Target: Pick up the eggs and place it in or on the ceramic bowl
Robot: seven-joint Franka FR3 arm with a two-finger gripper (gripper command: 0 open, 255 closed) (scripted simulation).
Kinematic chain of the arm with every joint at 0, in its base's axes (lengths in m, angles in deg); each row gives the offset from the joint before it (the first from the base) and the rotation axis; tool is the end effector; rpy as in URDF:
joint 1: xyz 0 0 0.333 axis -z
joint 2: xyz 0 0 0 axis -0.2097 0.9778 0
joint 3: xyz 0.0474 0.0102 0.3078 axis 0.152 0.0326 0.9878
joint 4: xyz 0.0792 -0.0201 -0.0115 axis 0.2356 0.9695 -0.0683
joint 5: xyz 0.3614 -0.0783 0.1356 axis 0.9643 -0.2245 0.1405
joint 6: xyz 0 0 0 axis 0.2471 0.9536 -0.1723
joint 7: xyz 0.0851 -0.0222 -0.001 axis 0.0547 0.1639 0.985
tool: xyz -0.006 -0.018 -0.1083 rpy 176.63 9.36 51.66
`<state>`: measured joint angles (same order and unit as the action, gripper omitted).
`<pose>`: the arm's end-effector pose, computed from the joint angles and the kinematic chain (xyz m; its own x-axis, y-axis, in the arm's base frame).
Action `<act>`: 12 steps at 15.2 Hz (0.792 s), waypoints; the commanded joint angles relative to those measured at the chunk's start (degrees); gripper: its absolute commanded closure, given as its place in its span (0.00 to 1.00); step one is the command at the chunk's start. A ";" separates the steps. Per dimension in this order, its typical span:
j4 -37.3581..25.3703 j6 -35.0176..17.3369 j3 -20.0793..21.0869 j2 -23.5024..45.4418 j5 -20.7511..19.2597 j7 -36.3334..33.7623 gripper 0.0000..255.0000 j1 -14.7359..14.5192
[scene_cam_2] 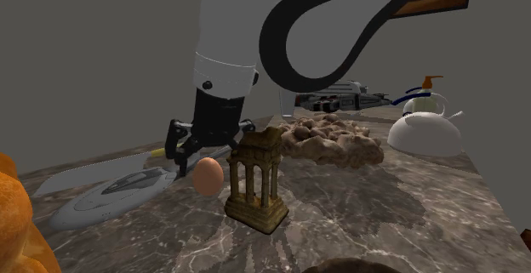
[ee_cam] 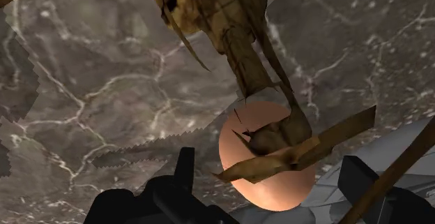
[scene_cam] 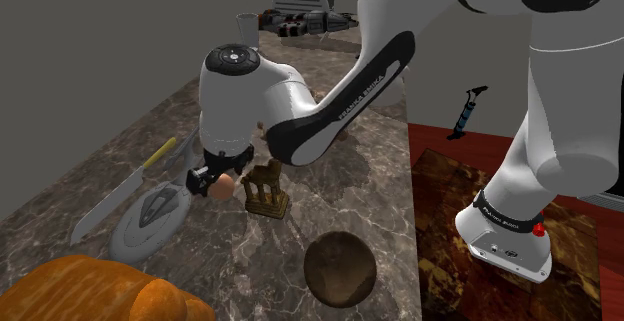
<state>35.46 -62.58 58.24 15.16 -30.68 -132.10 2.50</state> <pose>0.4952 0.4151 0.3246 0.9409 -0.0259 0.3376 0.0026 -0.9965 -0.0835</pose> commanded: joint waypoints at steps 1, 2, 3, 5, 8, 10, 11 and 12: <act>-0.56 -0.51 -0.65 1.23 -0.98 -0.53 0.00 -0.47; -0.56 -0.51 -0.66 1.22 -0.98 -0.53 0.00 -0.47; -0.56 -0.51 -0.66 1.23 -0.98 -0.53 0.00 -0.47; -0.56 -0.51 -0.66 1.23 -0.98 -0.53 0.00 -0.47; -0.56 -0.50 -0.65 1.22 -0.97 -0.53 0.00 -0.47; -0.56 -0.50 -0.65 1.22 -0.97 -0.53 1.00 -0.47; -0.55 -0.50 -0.65 1.21 -0.96 -0.53 1.00 -0.47; -0.55 -0.50 -0.65 1.21 -0.96 -0.53 1.00 -0.47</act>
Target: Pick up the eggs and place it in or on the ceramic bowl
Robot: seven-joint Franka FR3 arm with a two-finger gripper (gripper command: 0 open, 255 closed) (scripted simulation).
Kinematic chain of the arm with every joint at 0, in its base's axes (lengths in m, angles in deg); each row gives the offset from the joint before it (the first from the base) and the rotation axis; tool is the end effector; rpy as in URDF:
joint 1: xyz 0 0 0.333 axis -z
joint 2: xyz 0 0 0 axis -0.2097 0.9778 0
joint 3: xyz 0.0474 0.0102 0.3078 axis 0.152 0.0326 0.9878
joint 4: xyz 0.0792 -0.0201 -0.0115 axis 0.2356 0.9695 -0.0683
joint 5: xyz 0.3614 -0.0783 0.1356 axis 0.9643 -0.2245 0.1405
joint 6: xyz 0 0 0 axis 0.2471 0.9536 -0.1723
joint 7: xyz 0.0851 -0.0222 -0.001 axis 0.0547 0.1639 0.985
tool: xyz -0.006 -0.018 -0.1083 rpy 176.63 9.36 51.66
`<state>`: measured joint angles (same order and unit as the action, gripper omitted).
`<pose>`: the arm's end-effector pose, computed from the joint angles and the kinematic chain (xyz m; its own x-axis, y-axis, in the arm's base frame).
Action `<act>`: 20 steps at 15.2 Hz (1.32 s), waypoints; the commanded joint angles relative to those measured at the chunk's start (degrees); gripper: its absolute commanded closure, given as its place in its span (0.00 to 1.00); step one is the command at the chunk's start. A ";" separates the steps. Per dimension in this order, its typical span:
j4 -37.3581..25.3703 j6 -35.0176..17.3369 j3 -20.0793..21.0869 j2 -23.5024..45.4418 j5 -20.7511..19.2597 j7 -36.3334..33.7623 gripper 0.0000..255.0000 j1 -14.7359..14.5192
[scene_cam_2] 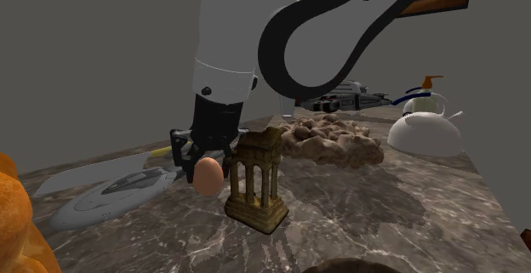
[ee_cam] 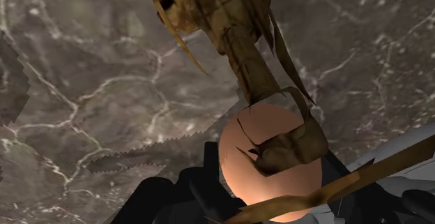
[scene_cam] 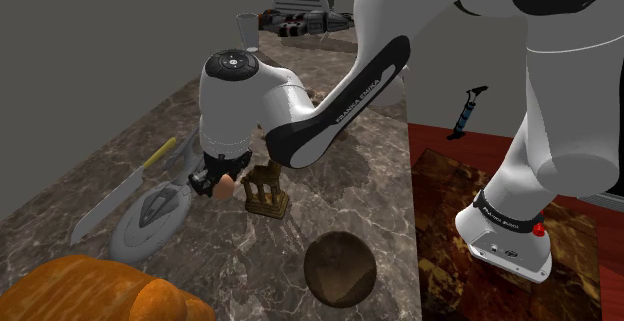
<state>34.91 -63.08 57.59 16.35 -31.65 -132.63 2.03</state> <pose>0.4985 0.4157 0.3166 0.9407 -0.0257 0.3382 0.0028 -0.9965 -0.0834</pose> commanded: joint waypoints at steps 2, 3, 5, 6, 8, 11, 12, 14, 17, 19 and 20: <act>0.01 0.01 0.00 0.01 0.00 -0.01 1.00 -0.01; 0.02 0.00 0.00 0.01 0.00 0.00 1.00 0.00; 0.03 0.01 0.01 -0.01 0.01 0.00 1.00 0.00; -0.01 0.00 -0.01 0.03 -0.01 0.00 1.00 -0.01; -0.22 0.95 0.68 -0.89 1.12 0.94 1.00 0.48; -0.63 2.42 1.66 -2.22 2.79 2.33 1.00 1.17; -0.80 2.93 1.97 -2.65 3.34 2.78 1.00 1.39; -1.17 3.94 2.56 -3.49 4.42 3.68 1.00 1.80; -1.84 5.51 3.38 -4.70 5.99 4.99 1.00 2.37; -2.35 6.58 3.88 -5.47 7.00 5.83 1.00 2.71; -2.63 7.13 4.12 -5.84 7.50 6.24 1.00 2.87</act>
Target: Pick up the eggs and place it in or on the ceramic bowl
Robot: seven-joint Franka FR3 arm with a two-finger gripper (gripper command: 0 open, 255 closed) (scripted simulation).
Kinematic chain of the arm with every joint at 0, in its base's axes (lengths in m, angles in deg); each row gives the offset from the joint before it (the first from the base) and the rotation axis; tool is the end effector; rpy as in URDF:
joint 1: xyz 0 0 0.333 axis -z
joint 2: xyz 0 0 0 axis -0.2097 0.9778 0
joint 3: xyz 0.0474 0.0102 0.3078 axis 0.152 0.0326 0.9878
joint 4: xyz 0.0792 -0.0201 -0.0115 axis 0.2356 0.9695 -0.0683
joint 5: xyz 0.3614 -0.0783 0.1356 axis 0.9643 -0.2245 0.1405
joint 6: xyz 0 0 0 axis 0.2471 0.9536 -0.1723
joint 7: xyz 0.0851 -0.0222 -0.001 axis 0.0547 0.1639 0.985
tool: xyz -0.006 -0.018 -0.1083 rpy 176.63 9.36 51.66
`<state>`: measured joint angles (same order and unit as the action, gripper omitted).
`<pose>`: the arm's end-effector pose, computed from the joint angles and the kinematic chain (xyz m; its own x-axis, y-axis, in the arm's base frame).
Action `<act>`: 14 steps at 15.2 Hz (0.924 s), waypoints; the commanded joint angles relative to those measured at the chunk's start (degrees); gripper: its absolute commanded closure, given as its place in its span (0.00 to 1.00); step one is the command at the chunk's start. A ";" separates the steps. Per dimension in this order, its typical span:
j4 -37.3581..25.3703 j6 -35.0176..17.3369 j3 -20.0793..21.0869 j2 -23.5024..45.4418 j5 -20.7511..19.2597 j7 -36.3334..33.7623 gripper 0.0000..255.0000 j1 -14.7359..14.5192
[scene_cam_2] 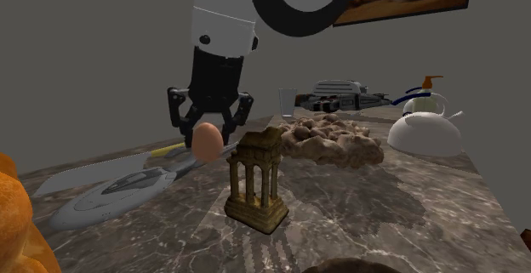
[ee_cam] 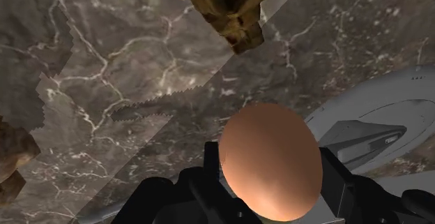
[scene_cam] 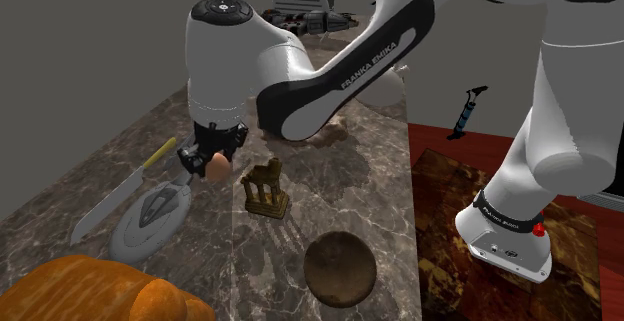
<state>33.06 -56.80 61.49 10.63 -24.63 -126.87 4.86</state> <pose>0.4975 0.4148 0.3838 0.9407 -0.0255 0.3382 0.0029 -0.9965 -0.0831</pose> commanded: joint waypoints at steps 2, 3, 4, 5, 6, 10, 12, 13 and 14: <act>-1.38 1.95 0.67 -0.83 1.44 1.30 1.00 0.34; -1.71 2.52 0.88 -1.18 1.90 1.69 1.00 0.48; -2.04 3.09 1.08 -1.51 2.36 2.08 1.00 0.61; -2.39 3.66 1.28 -1.84 2.80 2.46 1.00 0.74; -2.76 4.24 1.46 -2.15 3.24 2.84 1.00 0.85; -3.96 6.04 1.97 -3.05 4.48 3.92 1.00 1.16; 1.10 4.50 3.17 -7.33 6.61 3.42 1.00 2.03; 3.50 3.80 3.75 -9.48 7.83 3.30 1.00 2.38; 5.82 3.14 4.32 -11.65 9.17 3.27 1.00 2.67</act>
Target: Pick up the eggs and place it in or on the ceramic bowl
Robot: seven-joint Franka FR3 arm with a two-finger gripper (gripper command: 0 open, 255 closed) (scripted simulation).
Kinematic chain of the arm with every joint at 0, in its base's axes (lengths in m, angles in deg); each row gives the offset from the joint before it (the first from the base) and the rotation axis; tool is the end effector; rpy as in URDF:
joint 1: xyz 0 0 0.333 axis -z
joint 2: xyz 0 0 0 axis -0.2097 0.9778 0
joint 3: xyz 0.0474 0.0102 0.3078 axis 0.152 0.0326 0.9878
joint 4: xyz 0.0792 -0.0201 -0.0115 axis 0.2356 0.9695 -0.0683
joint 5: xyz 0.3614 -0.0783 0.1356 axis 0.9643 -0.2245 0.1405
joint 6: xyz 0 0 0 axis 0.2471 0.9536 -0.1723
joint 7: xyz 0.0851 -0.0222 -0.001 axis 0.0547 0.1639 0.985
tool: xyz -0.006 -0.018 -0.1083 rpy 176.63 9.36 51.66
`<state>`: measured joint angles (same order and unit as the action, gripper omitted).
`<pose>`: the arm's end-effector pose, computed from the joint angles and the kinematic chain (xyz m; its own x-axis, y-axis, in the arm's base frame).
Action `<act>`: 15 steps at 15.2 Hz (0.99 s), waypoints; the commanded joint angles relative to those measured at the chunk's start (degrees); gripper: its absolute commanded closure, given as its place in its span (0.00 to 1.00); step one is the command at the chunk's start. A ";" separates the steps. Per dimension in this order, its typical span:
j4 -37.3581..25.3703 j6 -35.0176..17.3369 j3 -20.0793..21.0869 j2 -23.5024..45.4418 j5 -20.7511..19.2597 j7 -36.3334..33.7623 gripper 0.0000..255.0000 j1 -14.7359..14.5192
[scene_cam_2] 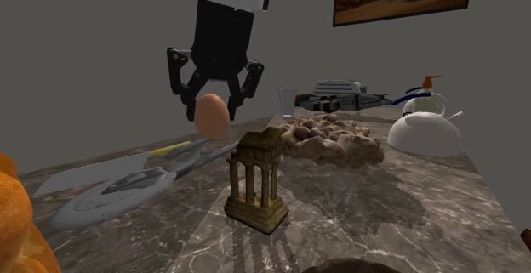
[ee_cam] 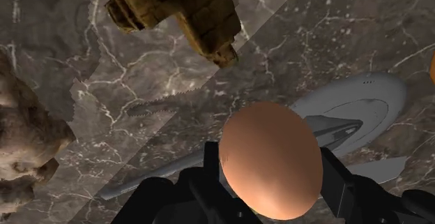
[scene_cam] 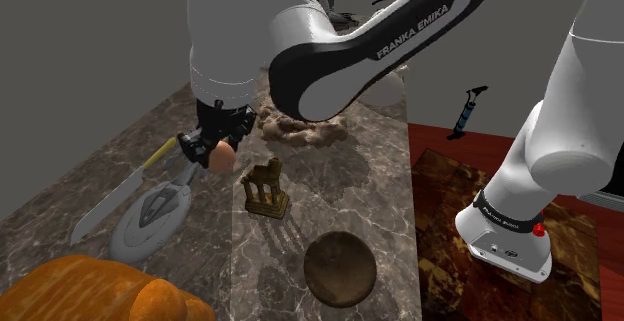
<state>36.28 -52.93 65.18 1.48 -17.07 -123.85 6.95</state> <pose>0.4601 0.4150 0.4381 0.9409 -0.0248 0.3377 0.0038 -0.9965 -0.0837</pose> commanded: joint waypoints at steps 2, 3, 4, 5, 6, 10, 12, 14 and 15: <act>7.02 -1.89 1.62 -6.92 4.64 0.46 1.00 0.84; 9.12 -2.37 2.03 -9.15 6.31 0.69 1.00 0.80; 11.14 -2.78 2.36 -11.39 8.06 0.97 1.00 0.62; 13.10 -3.12 2.61 -13.64 9.86 1.31 1.00 0.29; 14.97 -3.36 2.76 -15.87 11.69 1.66 1.00 -0.21; 21.72 -3.41 2.55 -24.45 18.64 2.73 1.00 -3.72; 24.65 -2.91 2.26 -28.47 21.67 2.86 1.00 -6.07; 27.30 -2.10 2.00 -32.30 24.36 2.66 1.00 -8.63; 28.51 -1.59 1.94 -34.16 25.62 2.46 1.00 -9.92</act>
<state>62.90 -54.78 67.25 -30.31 6.87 -121.21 -1.42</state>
